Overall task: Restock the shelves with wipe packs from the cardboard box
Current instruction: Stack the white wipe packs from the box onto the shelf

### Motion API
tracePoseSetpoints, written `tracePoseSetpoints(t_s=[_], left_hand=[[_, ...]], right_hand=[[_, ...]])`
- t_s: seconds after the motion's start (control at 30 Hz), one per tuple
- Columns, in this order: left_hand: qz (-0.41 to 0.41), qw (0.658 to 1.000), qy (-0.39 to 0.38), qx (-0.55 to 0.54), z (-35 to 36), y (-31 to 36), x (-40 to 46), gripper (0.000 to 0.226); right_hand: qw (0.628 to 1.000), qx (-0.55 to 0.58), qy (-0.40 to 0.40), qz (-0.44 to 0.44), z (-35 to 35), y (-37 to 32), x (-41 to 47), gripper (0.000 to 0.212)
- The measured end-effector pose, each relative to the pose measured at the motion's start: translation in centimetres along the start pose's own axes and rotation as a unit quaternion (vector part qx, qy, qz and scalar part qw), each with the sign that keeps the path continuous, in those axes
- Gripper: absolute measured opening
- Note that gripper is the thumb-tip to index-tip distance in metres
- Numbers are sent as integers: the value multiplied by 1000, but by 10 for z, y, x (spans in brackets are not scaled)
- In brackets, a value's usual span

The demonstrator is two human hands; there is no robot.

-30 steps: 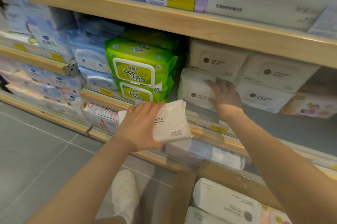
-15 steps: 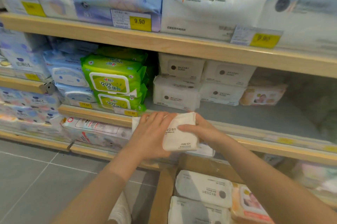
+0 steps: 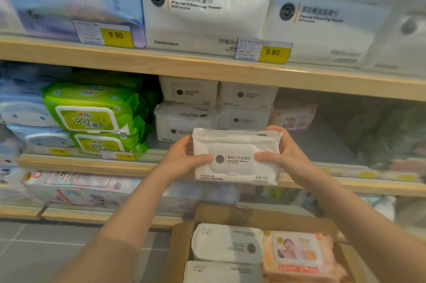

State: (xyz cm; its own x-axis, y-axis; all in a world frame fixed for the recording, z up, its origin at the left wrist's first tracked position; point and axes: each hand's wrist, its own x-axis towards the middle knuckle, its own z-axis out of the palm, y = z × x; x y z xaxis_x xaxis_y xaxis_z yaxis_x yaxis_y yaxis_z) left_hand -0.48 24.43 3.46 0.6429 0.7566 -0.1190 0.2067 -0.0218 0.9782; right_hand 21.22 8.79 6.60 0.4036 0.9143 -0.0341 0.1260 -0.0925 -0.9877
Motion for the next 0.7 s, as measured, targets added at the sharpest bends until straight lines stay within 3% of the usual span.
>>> tracePoseSetpoints(t_s=[0.03,0.1,0.23,0.33,0.5,0.63,0.7], left_hand=[[10,1000,13,-15,8,2,4,52],[27,998,31,-52,22,9,13,44],[66,995,63,-45,38,26,42,59],[96,992,73,-24,45,33,66,71],[104,991,80,-31,61,-2,93,73],[88,993,42,73,64,-22,103,82],[80,992,12,94,59,-13,106,81]], right_hand=[[1000,-15,-5,-7,-6,-1,1,76],[998,-56,-9,-22,-15,-4,6,69],[991,-128,21,-41,-36,-12,28,55],[975,-212,45,-50,-49,-11,46,69],[968,-237,64,-57,-57,18,71,77],[965,-256,49,-16,-61,43,78,66],[946,-314,72,-34,-62,45,81,66]])
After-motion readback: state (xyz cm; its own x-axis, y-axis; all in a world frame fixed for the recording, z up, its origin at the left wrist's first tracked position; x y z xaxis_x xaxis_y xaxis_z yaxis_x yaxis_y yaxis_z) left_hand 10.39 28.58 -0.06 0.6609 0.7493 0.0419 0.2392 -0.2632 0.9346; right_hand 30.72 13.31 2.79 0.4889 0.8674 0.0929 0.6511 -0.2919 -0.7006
